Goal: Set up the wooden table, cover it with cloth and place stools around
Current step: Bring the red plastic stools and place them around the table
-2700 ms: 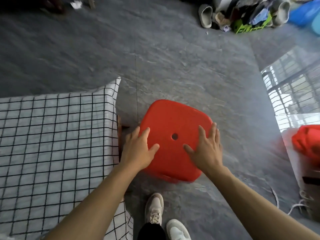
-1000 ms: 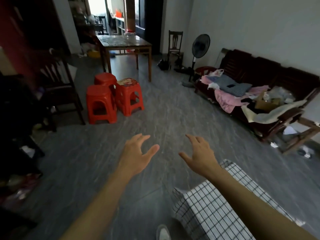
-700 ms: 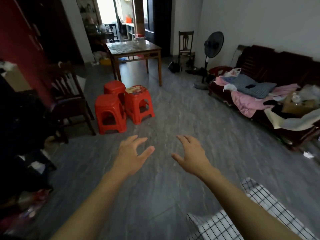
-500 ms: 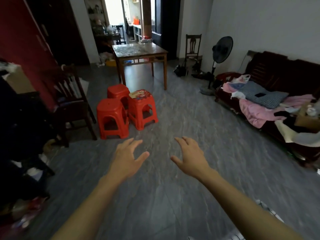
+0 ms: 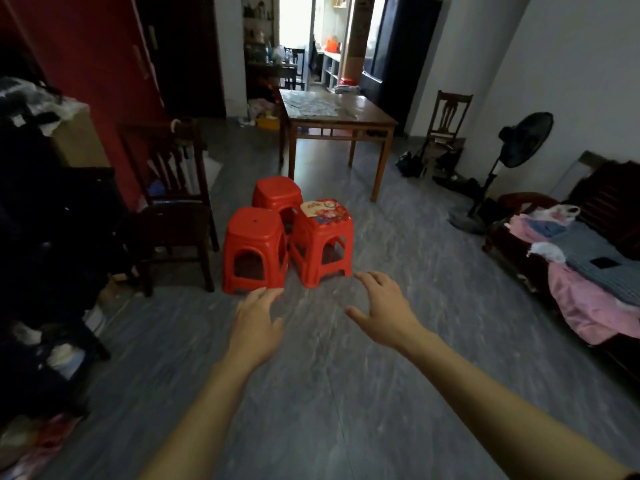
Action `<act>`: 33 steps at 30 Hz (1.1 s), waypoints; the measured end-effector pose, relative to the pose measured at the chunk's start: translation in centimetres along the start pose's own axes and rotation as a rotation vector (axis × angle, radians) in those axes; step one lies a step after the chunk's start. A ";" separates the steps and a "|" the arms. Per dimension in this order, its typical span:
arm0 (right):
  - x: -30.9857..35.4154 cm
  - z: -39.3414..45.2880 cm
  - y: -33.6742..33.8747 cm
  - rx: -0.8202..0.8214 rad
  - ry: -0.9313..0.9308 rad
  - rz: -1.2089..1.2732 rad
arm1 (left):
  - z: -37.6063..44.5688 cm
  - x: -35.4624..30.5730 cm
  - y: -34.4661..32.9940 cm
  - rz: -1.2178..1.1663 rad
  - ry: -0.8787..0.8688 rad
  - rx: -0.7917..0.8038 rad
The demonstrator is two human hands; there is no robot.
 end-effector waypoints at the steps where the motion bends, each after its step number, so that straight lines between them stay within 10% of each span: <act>1: 0.6 2.4 -0.2 0.004 0.016 -0.008 | 2.0 0.9 0.7 -0.009 0.005 -0.012; 33: 3.9 66.1 -16.1 0.270 0.147 0.199 | 55.8 21.2 2.7 0.154 0.375 -0.045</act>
Point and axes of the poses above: each hand's wrist, its own z-axis towards the middle knuckle, its own y-axis out of the back of the hand, x = y × z, the point moved 10 cm from there along z, towards the middle knuckle, and after that the axes turned 3 degrees about -y, right-handed, at the moved point
